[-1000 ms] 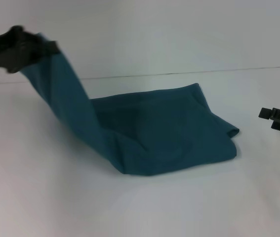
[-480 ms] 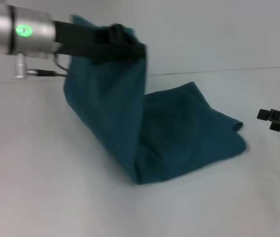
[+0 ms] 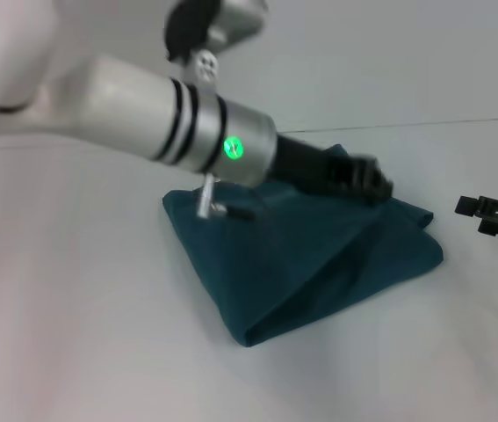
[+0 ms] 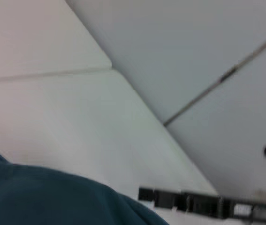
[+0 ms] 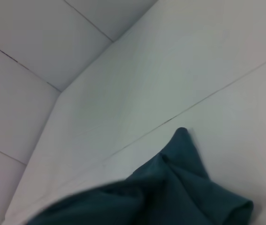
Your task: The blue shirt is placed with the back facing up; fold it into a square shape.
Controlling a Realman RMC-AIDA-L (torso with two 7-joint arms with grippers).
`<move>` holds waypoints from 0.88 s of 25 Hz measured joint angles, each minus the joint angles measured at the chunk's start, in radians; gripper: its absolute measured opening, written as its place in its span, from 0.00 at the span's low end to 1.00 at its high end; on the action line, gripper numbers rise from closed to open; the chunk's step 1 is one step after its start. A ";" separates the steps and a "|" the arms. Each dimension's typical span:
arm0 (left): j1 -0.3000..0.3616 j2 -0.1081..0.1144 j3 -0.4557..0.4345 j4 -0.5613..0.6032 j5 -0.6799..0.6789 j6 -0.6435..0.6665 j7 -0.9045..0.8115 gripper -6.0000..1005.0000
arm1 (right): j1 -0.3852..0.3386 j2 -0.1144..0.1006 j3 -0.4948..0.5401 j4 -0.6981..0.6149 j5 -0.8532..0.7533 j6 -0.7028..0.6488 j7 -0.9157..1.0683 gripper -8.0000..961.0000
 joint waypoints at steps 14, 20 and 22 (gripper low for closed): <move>0.054 -0.005 0.063 0.043 -0.214 0.120 0.214 0.41 | 0.006 -0.003 0.000 0.014 -0.007 0.017 0.006 0.90; 0.221 0.009 -0.189 0.091 -0.217 0.125 0.049 0.57 | 0.009 -0.008 -0.007 0.014 -0.028 0.012 0.020 0.90; 0.321 0.028 -0.286 0.081 -0.221 0.145 -0.018 0.62 | 0.015 -0.011 -0.013 0.013 -0.052 0.010 0.041 0.90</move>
